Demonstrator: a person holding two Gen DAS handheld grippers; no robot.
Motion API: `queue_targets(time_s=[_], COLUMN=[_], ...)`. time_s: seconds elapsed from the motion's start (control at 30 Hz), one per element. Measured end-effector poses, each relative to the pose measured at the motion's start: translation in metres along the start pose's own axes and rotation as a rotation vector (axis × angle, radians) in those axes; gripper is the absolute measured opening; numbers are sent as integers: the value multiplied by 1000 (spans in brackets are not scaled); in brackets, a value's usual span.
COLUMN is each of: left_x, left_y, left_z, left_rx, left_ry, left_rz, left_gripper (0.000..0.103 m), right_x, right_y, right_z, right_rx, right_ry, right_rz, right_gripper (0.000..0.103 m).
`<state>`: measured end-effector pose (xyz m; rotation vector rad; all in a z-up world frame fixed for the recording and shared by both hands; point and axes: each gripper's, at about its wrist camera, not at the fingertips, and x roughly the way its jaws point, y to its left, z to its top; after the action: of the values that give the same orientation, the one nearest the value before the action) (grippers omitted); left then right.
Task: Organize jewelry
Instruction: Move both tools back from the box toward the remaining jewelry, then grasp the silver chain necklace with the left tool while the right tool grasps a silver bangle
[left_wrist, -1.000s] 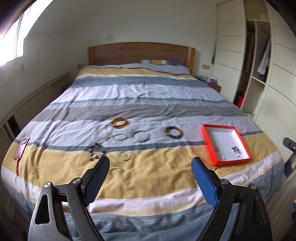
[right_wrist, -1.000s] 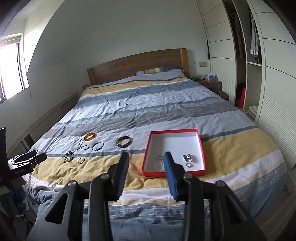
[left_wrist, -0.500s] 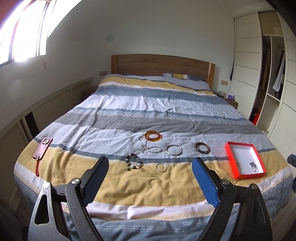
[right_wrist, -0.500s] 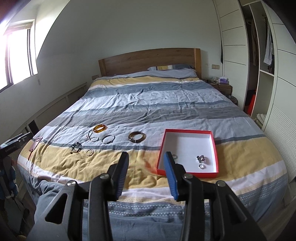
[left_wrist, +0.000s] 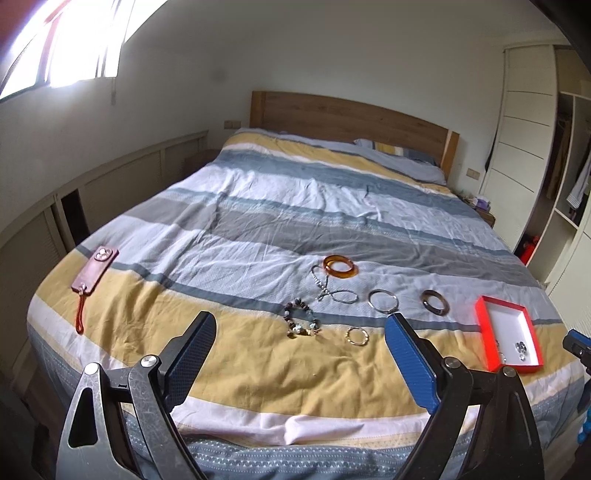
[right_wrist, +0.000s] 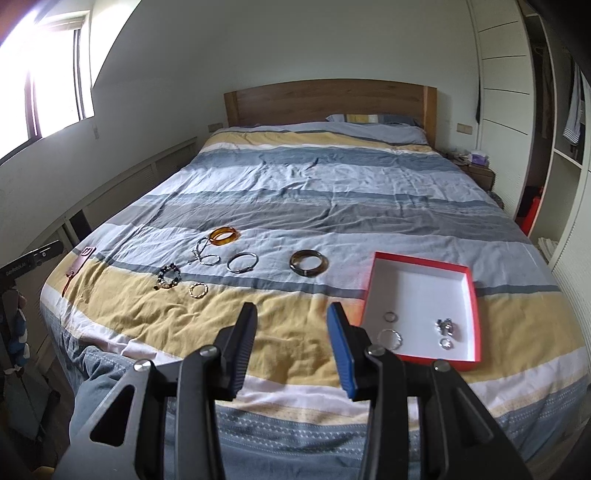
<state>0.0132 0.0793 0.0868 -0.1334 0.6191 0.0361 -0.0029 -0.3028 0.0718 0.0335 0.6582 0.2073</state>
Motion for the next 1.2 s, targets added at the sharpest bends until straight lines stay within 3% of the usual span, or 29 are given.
queue_targets(time_s=[0.3, 0.6, 0.9, 1.03, 1.2], left_x=[80, 206, 324, 355, 377], left_y=[-7, -32, -48, -51, -50], left_z=[7, 28, 24, 16, 10], left_rx=[13, 62, 49, 56, 33], left_ry=[80, 219, 397, 465, 497], left_rz=[28, 14, 40, 61, 82], left_gripper=[91, 90, 78, 64, 62], right_x=[95, 212, 325, 362, 394], right_y=[17, 39, 54, 55, 59], right_z=[20, 44, 63, 62, 55], right_rx=[-9, -33, -74, -83, -129], right_ry=[99, 193, 275, 308, 335], right_rz=[77, 138, 173, 172, 156], right_gripper=[38, 38, 38, 38, 37])
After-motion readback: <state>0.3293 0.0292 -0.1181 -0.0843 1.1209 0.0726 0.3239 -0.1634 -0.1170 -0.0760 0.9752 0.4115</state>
